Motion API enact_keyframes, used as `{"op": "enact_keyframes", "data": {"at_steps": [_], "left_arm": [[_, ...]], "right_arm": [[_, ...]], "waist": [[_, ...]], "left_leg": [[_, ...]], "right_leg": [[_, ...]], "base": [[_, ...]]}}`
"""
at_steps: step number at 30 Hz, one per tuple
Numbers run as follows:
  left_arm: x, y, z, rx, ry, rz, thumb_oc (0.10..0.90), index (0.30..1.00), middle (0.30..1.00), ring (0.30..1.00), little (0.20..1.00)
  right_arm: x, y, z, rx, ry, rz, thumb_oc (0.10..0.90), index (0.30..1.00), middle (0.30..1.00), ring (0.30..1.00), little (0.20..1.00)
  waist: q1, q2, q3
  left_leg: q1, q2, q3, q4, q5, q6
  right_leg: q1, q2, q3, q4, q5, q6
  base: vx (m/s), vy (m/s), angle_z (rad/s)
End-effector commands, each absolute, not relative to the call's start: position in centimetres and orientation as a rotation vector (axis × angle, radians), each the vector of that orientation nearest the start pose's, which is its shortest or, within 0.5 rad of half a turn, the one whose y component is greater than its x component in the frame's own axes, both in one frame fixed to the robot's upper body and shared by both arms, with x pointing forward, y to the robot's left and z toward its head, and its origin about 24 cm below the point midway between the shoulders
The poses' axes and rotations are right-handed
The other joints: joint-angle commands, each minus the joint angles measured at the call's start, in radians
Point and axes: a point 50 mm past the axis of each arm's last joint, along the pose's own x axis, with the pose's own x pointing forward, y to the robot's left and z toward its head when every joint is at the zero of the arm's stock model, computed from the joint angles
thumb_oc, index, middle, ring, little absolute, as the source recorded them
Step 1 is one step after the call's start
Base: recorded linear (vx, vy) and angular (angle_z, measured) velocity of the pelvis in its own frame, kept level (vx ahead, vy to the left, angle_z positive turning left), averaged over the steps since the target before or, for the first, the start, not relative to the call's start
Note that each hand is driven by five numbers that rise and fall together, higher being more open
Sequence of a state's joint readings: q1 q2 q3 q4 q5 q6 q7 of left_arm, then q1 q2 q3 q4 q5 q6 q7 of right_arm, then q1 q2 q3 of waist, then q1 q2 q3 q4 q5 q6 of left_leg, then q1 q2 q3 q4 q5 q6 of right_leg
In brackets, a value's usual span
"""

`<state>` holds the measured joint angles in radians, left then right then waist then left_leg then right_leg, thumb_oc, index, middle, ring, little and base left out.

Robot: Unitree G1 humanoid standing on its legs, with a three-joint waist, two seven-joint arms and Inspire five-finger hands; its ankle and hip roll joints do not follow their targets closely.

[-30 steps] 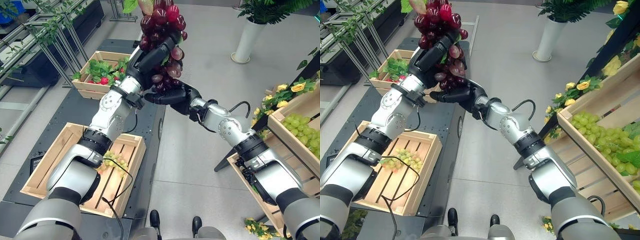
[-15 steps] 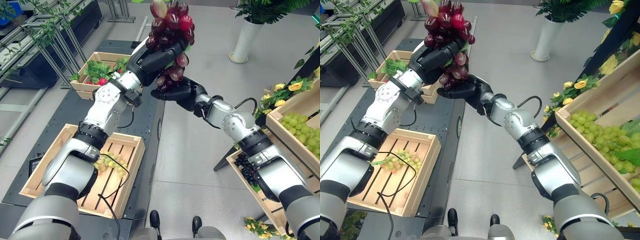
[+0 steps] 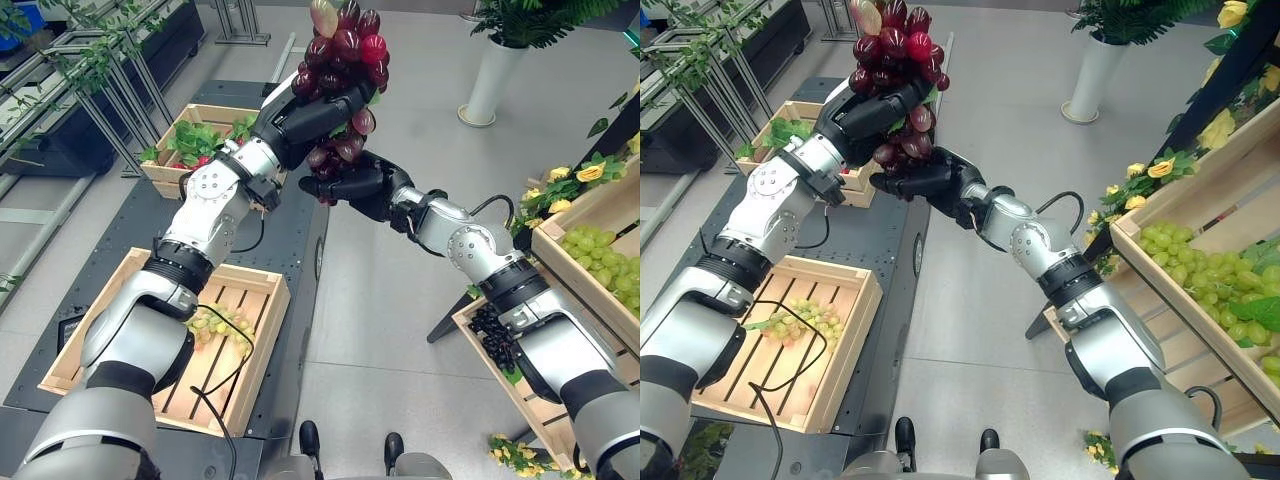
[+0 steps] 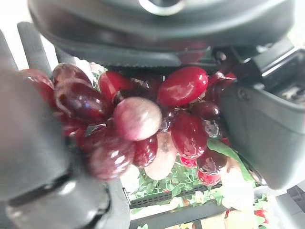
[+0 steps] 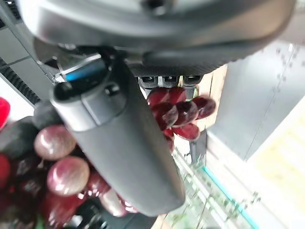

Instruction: Pick up the fruits from the basket on one side to the basket on the other side

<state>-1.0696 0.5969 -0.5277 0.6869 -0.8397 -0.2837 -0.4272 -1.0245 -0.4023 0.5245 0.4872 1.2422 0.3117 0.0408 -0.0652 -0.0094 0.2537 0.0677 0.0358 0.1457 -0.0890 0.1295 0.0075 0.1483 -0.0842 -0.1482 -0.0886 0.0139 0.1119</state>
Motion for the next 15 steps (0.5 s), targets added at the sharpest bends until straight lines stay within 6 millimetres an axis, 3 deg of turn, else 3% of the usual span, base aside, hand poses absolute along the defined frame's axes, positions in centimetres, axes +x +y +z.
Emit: {"op": "enact_keyframes", "data": {"at_steps": [1,12,13,15], "left_arm": [[38.8,13.7,23.6,0.017,-0.516,-0.654,0.4,0.3,0.3,0.3,0.3],[39.0,14.7,21.8,0.005,-0.453,-0.605,0.4,0.3,0.3,0.3,0.3],[39.1,14.7,21.7,0.012,-0.442,-0.607,0.431,0.347,0.347,0.347,0.347],[39.1,14.7,21.6,0.018,-0.436,-0.608,0.452,0.378,0.378,0.378,0.378]], "right_arm": [[37.4,-5.6,27.9,0.814,-0.257,0.784,0.4,0.3,0.3,0.3,0.3],[37.3,-7.1,28.9,0.905,-0.33,0.736,0.4,0.3,0.3,0.3,0.3],[37.4,-7.1,28.7,0.903,-0.326,0.726,0.4,0.3,0.3,0.3,0.3],[37.6,-7.2,28.6,0.898,-0.325,0.714,0.4,0.3,0.3,0.3,0.3]], "waist": [[0.037,0.009,-0.263],[0.026,0.008,-0.271],[0.025,0.009,-0.272],[0.023,0.01,-0.272]], "left_leg": [[0.072,-0.028,-0.059,0.002,-0.189,-0.038],[0.071,-0.027,-0.054,0.002,-0.19,-0.038],[0.072,-0.026,-0.051,0.002,-0.19,-0.038],[0.072,-0.026,-0.05,0.002,-0.191,-0.037]], "right_leg": [[0.006,0.041,-0.035,0.001,-0.051,-0.06],[-0.001,0.042,-0.022,0.001,-0.047,-0.057],[-0.001,0.042,-0.02,0.001,-0.047,-0.057],[-0.002,0.042,-0.018,0.001,-0.046,-0.056]], "base": [[0.0,0.0,0.0],[0.0,0.0,0.0],[0.0,0.0,0.0],[0.0,0.0,0.0]]}}
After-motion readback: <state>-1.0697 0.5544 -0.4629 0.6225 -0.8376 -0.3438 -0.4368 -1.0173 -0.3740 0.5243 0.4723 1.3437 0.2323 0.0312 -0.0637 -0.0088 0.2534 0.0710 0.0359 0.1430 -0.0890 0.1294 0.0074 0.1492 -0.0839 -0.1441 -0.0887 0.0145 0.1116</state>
